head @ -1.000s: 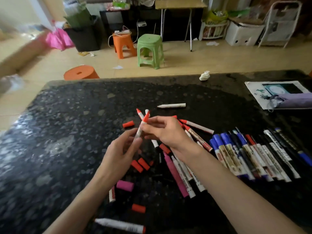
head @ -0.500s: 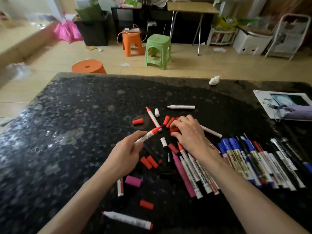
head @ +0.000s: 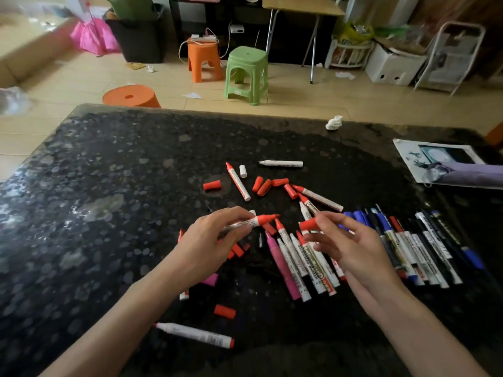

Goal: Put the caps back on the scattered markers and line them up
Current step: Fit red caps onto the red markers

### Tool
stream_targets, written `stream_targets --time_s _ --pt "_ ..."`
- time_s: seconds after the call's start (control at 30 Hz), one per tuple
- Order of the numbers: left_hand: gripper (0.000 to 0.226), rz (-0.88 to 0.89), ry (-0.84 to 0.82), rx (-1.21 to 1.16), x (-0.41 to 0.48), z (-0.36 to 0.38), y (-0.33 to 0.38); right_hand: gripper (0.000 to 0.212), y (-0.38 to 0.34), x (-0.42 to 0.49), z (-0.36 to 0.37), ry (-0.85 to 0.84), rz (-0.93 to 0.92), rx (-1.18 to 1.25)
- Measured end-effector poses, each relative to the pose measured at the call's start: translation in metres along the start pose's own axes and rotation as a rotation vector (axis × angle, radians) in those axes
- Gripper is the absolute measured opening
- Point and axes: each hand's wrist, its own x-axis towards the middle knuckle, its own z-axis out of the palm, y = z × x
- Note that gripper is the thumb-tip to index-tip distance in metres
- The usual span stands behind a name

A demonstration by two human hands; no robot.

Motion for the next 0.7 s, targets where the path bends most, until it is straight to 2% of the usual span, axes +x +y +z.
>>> stream_targets --time_s 0.17,0.33,0.7 --pt "0.032 0.002 0.006 -0.014 0.000 0.001 -0.001 0.028 -0.004 0.008 0.010 -0.004 -0.002 0.028" --pt "0.024 -0.025 0.047 0.044 0.003 -0.002 -0.009 0.022 -0.002 0.008 0.016 -0.024 -0.042 -0.031" --pt "0.026 -0.033 0.074 0.098 0.003 -0.002 -0.011 0.015 0.005 -0.001 0.013 -0.123 -0.229 -0.223"
